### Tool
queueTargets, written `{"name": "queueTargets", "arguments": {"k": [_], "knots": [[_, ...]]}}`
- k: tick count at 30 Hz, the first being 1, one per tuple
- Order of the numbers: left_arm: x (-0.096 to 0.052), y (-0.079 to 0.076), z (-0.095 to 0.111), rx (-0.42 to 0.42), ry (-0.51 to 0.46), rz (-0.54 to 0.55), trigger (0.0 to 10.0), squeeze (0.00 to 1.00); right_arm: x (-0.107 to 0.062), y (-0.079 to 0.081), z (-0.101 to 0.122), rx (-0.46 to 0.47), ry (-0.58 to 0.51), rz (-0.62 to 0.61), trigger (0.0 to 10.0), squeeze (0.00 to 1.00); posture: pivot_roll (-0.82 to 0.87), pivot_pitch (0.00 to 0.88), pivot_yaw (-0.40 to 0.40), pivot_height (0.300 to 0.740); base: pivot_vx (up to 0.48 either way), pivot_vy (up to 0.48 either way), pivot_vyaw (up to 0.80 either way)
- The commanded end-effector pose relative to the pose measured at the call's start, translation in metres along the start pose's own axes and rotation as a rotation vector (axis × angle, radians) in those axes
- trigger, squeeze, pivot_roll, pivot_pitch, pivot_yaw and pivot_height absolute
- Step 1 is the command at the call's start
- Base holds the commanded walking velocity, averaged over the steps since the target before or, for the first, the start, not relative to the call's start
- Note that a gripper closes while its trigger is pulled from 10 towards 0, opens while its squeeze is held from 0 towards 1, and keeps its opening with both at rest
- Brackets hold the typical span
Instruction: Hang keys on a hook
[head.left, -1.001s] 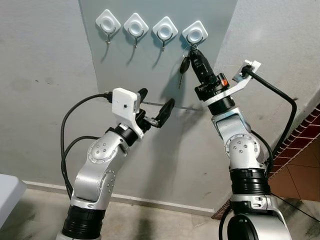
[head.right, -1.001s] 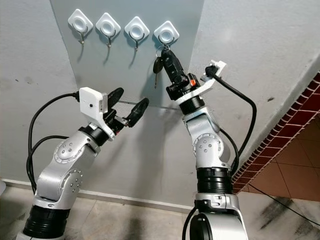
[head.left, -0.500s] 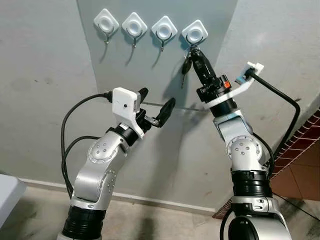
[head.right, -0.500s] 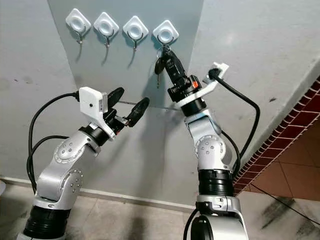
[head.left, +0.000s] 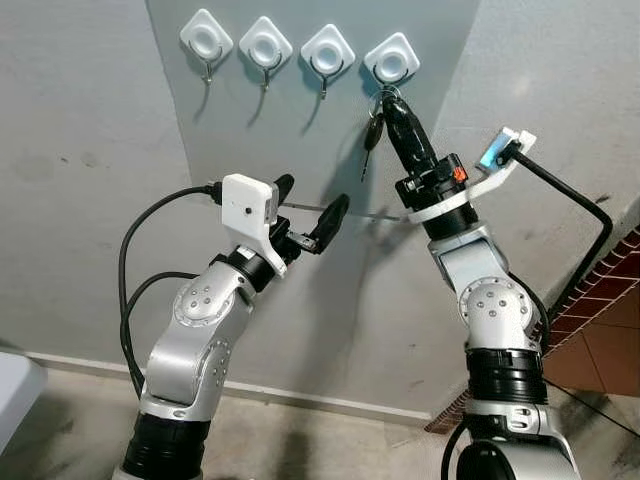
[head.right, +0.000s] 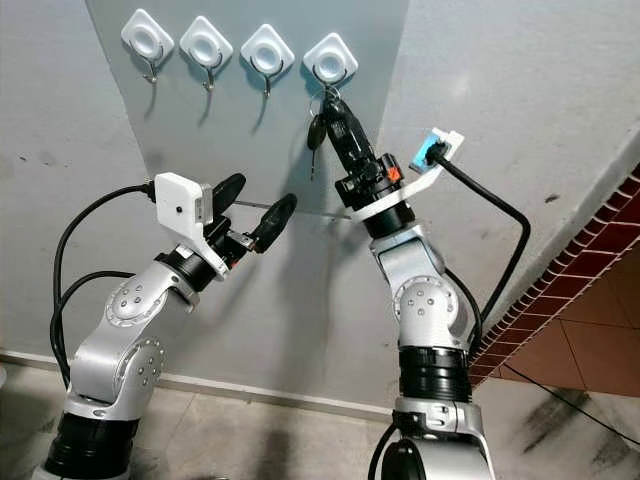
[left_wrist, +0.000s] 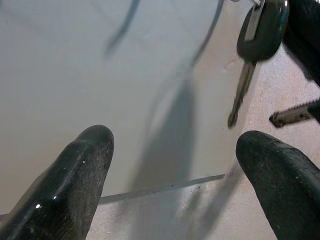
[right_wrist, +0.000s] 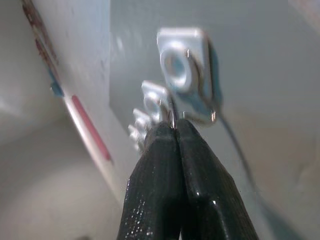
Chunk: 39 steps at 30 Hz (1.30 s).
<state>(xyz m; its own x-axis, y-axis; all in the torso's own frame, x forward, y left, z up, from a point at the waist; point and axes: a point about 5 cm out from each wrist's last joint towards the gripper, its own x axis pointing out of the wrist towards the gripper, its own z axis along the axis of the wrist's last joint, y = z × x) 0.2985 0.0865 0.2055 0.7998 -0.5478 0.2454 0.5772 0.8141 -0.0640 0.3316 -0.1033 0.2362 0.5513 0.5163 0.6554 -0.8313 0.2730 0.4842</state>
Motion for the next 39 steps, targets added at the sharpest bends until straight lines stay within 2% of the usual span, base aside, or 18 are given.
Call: {"name": "queueTargets", "arguments": {"k": [1,18,28,31,34,39], "knots": [[-0.001,-0.001,0.002,-0.007,-0.01,-0.001,10.0,0.0,0.003,0.008,0.001,-0.01,0.012,0.052,10.0,0.0,0.07,0.067,-0.025,0.74,0.0,0.0,0.0],[0.0,-0.002,0.003,-0.008,-0.01,-0.005,10.0,0.0,0.006,0.007,0.01,-0.012,-0.033,0.043,10.0,0.0,0.06,0.062,-0.024,0.74,0.0,0.0,0.0],[0.002,-0.002,0.003,-0.01,-0.013,-0.009,10.0,0.0,0.014,0.004,0.016,-0.004,-0.064,0.022,10.0,0.0,0.06,0.058,-0.025,0.74,0.0,0.0,0.0],[0.002,-0.003,0.003,-0.009,-0.015,-0.009,10.0,0.0,0.016,0.001,0.018,0.02,-0.082,0.0,10.0,0.0,0.06,0.058,-0.027,0.74,0.0,0.0,0.0],[0.002,-0.001,0.005,-0.009,-0.021,-0.003,10.0,0.0,0.011,-0.011,0.016,0.109,-0.1,-0.088,10.0,0.0,0.06,0.06,-0.028,0.74,0.0,0.0,0.0],[0.002,-0.001,0.005,-0.009,-0.021,0.001,10.0,0.0,0.006,-0.016,0.013,0.119,-0.095,-0.112,10.0,0.0,0.06,0.064,-0.028,0.74,0.0,0.0,0.0]]}}
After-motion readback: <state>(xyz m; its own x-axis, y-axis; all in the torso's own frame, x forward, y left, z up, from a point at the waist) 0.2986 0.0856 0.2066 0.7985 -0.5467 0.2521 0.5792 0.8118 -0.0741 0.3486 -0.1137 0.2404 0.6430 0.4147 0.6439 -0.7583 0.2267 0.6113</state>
